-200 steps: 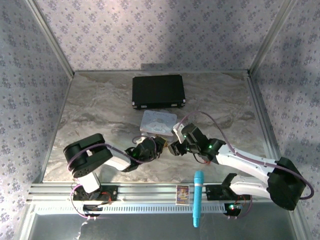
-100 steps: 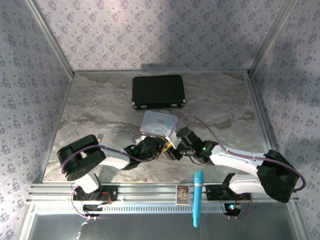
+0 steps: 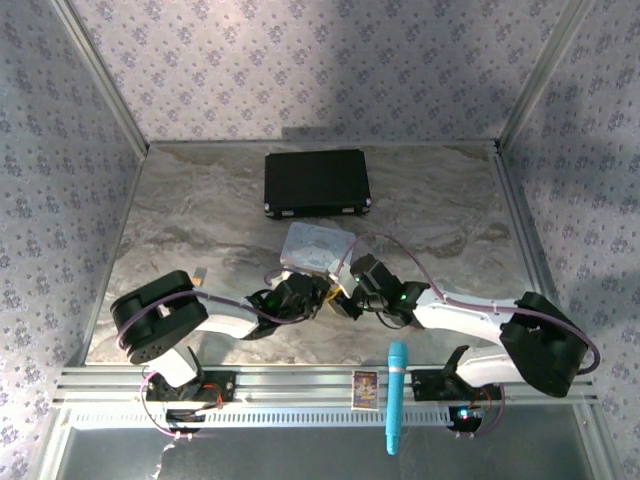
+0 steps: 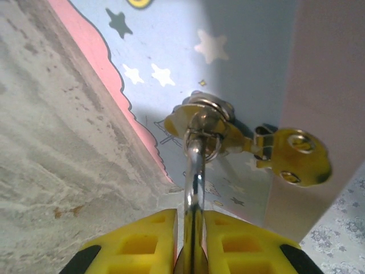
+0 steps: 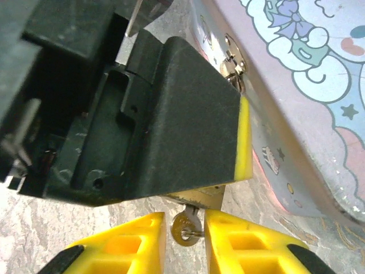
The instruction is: Unlock the padlock with the key
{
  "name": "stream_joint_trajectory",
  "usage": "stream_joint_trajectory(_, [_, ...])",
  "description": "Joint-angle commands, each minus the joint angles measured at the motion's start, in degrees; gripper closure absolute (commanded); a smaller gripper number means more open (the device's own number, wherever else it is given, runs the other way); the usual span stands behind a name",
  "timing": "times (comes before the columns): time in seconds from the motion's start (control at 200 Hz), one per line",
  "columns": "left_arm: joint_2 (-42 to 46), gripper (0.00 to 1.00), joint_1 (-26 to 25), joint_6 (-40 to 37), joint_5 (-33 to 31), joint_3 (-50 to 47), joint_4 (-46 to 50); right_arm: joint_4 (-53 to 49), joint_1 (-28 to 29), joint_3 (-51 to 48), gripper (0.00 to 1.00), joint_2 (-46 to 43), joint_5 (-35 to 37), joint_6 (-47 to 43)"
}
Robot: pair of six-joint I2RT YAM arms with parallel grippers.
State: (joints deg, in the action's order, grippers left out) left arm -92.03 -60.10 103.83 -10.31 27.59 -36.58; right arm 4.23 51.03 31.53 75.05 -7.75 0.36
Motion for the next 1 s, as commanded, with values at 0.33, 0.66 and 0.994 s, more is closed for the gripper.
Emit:
stream_joint_trajectory(0.33, [-0.17,1.0,-0.11,-0.56,3.04,-0.01,5.15,6.65,-2.66,-1.81,0.87,2.71,-3.75,1.96])
stream_joint_trajectory(0.66, [0.52,1.0,-0.29,-2.21,4.02,0.88,5.18,12.73,-8.81,-5.49,0.98,3.07,-12.46,7.2])
stream_joint_trajectory(0.994, [1.19,1.0,-0.69,-2.82,4.28,0.44,3.75,15.27,-16.45,-7.55,0.98,5.95,-18.72,14.96])
